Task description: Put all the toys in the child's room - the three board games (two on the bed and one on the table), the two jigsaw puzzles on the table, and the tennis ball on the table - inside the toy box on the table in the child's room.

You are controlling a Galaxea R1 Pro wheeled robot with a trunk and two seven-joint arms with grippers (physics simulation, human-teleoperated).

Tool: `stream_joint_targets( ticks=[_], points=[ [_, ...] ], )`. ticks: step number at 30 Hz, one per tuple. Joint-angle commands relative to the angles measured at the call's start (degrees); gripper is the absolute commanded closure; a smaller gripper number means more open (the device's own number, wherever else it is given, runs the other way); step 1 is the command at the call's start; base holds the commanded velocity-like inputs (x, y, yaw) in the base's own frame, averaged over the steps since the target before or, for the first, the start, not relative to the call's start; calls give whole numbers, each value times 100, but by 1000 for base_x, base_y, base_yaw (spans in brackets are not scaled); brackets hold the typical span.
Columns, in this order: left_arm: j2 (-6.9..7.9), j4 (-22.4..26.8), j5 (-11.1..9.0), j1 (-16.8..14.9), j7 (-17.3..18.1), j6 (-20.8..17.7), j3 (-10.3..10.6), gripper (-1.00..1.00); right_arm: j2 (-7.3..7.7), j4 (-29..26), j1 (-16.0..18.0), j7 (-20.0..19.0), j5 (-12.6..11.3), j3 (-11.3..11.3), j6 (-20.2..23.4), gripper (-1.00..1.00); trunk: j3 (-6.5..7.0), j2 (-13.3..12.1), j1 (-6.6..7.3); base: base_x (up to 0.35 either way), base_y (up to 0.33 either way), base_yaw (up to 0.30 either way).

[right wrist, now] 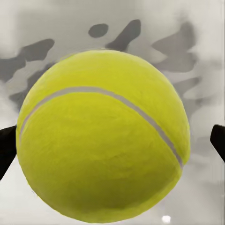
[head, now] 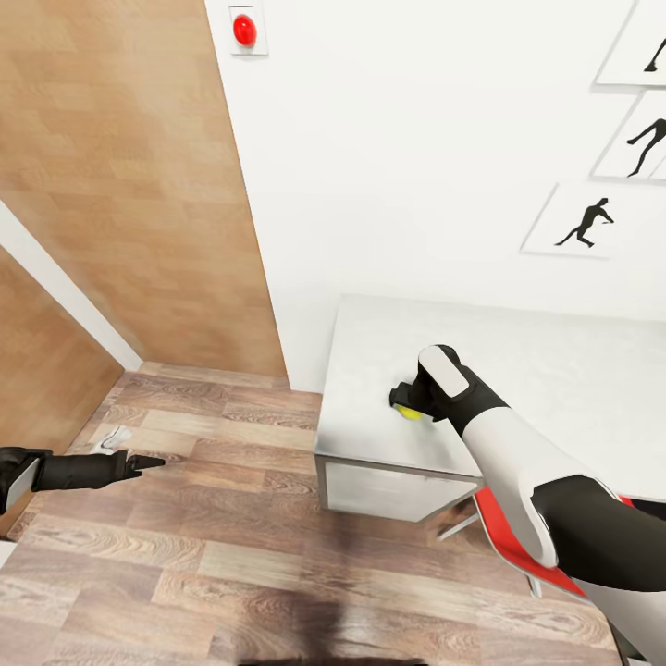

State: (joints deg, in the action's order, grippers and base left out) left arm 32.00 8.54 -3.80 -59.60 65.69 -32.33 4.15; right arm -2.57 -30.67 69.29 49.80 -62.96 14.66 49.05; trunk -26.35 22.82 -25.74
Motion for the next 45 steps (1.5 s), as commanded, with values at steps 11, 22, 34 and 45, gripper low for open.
stream_joint_targets(
  ticks=[11, 22, 34, 45],
  points=[
    [7, 4, -40, -5, 14, -45, 42, -100, 3, -9, 6, 56, -59, 28, 16, -100, -9, 10, -4, 54, 33, 0],
    [8, 5, -41, -3, 14, -45, 42, -100, 2, -9, 6, 56, -59, 28, 17, -100, -9, 10, -4, 2, 1, 0],
    [4, 4, -40, -3, 14, 11, 48, -100, 17, -1, 6, 56, -59, 28, 17, 100, -9, 10, -4, 0, 0, 0],
    [0, 2, -40, -4, 14, 16, 45, -100, 18, 0, 6, 56, -59, 28, 17, 100, -9, 10, -4, 0, 0, 0]
  ],
)
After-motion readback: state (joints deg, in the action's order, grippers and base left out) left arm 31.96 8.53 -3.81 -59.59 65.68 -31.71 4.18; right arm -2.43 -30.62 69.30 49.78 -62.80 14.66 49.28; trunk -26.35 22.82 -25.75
